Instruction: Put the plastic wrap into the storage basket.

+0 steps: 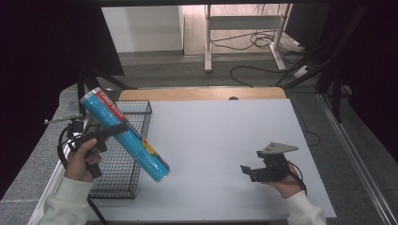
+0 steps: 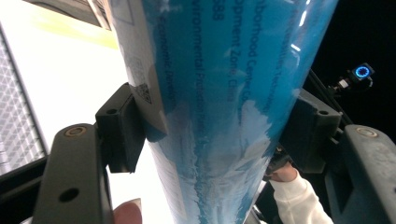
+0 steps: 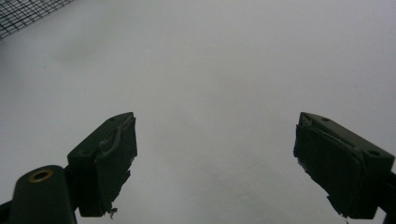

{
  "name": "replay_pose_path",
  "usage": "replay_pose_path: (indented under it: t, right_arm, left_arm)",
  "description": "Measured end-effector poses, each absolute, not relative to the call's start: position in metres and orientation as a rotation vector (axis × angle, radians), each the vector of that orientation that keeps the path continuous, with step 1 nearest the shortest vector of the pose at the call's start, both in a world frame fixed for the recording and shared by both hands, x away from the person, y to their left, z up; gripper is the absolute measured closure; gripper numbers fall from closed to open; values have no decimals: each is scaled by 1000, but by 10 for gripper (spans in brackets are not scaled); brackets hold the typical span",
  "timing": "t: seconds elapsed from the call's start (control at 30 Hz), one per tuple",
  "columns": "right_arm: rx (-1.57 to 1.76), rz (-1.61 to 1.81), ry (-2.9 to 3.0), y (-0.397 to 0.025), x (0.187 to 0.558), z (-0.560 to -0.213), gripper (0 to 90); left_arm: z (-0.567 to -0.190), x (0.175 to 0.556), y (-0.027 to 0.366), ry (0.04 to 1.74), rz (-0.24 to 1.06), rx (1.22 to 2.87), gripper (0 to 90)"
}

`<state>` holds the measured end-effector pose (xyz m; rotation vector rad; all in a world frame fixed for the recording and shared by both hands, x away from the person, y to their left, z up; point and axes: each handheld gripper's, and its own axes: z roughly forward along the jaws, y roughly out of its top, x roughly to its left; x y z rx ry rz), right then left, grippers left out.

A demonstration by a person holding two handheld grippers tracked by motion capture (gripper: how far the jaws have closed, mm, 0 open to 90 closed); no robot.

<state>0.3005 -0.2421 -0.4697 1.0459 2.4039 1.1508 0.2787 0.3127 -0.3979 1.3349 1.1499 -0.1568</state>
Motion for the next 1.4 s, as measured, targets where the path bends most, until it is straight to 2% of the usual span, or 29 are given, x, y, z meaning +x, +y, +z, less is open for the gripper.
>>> replay_pose_path:
  t: [0.83,1.4]
  right_arm:
    - [1057,1124,2407,-241,302,-472,138]
    - [1046,1094,2416,-240,302,-475,137]
  left_arm:
    - [-391,262,375,1241,-77,1316,321]
    - [-374,261,413,1289,-17,1389,321]
